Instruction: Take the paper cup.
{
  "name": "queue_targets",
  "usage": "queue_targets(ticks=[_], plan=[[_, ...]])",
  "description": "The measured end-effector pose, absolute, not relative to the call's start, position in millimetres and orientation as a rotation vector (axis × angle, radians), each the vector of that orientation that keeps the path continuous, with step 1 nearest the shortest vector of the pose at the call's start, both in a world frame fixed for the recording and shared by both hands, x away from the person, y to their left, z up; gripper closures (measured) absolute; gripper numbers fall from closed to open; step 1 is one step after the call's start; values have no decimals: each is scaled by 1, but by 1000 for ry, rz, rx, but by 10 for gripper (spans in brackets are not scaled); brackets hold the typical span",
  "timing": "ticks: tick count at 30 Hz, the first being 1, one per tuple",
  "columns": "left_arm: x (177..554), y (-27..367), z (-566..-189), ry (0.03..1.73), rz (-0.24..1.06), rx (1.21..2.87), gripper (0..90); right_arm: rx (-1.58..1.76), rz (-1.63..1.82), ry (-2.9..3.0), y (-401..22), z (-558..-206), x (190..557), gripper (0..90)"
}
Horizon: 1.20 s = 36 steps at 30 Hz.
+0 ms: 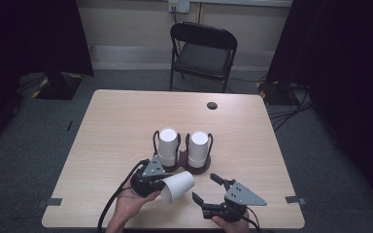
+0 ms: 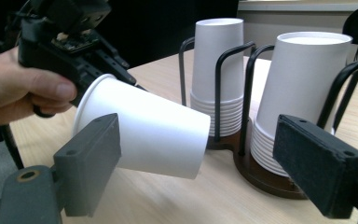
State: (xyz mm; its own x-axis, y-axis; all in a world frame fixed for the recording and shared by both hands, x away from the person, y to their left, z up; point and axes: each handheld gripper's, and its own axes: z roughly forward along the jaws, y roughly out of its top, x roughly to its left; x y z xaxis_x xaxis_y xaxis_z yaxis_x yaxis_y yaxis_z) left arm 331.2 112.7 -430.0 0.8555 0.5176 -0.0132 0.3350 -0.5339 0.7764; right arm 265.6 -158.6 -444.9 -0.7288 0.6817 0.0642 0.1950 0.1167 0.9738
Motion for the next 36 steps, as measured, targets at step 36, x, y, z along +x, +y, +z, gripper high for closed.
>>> queue_targets(ticks=[36], plan=[[351,99,-409,561,87,2418,873,395,1240,2208,-109,-451,264,166]])
